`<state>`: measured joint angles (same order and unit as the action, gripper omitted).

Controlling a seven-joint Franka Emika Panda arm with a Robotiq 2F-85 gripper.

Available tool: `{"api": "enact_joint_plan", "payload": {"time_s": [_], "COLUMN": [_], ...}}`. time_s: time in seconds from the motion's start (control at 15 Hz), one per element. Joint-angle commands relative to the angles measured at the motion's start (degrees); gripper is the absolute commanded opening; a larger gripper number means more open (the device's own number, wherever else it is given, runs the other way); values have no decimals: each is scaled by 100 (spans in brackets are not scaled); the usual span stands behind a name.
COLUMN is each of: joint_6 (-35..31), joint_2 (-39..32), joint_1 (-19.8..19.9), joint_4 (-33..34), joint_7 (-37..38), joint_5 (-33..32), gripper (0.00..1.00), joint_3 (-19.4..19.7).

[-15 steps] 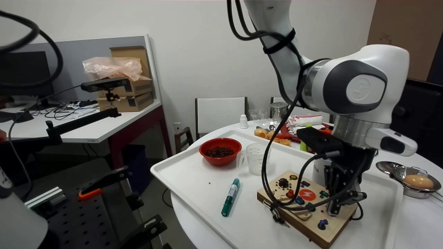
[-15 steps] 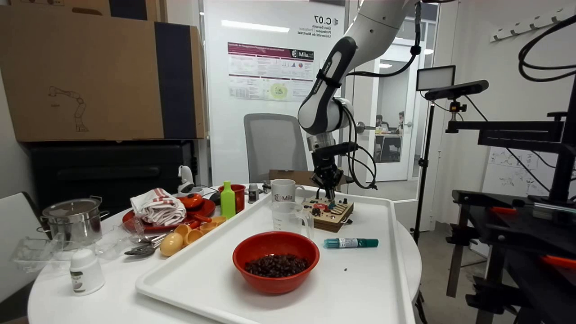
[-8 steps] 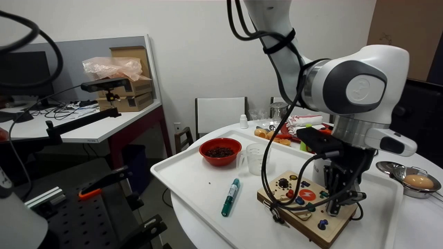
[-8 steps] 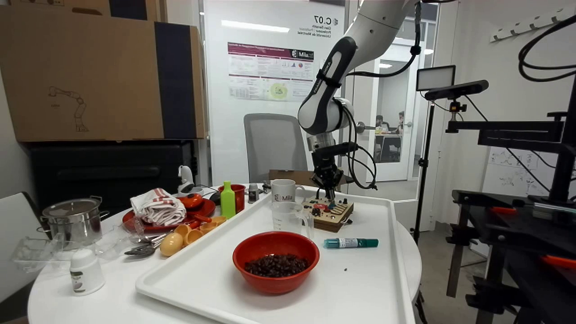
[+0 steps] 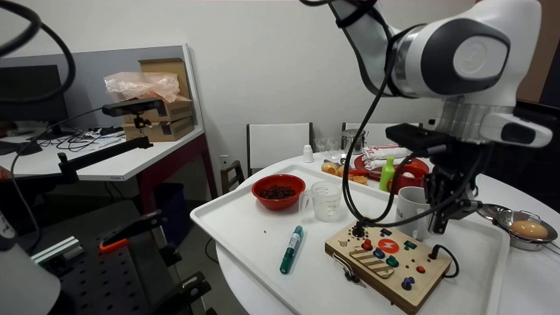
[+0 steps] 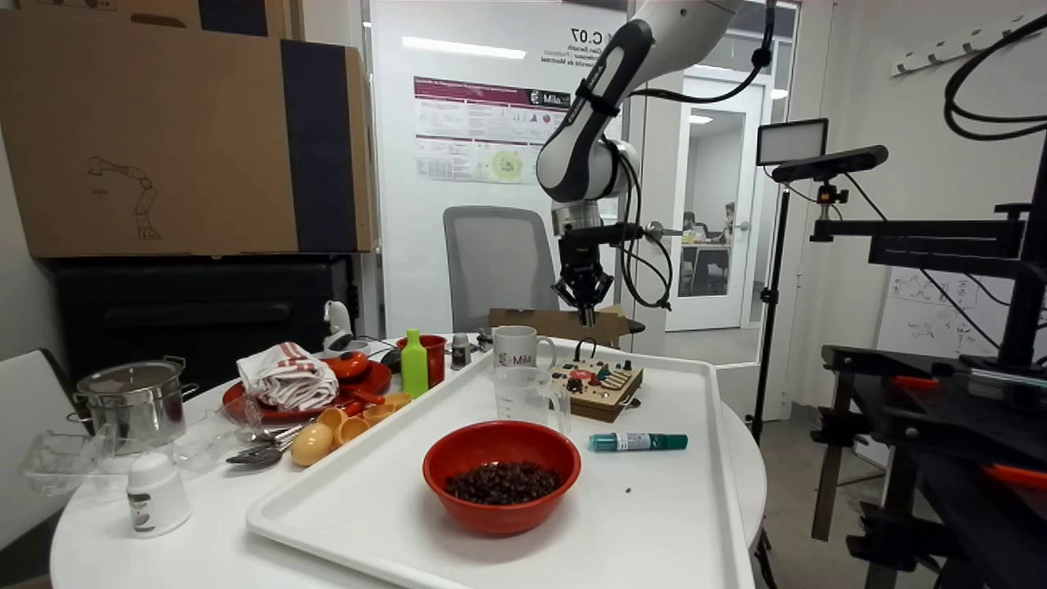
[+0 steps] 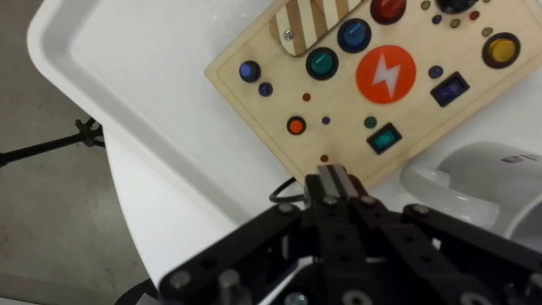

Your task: Press on the circuit on the table

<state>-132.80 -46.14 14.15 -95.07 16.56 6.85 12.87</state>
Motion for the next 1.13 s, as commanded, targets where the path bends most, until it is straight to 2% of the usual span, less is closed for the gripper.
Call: {"api": "enact_joint_plan", "payload": {"time_s": [0.0, 0.13, 0.67, 0.73, 0.8, 0.93, 1.07], "joint_6": [285, 369, 266, 256, 340, 341, 340], "joint_2": [805, 1137, 2165, 2289, 1882, 2079, 2150], "joint_1": [-10, 35, 50, 76, 11, -3, -1], "joint_4": [-505, -690, -1433, -1500, -1128, -1247, -1309], "joint_7": [-460, -1148, -3083, -3260, -2878, -3044, -3110], "joint_5": [-56, -153, -227, -123, -189, -177, -175], "gripper": [0, 0, 0, 18, 3, 15, 19], "joint_3": [-88, -243, -735, -808, -682, -742, -750]}}
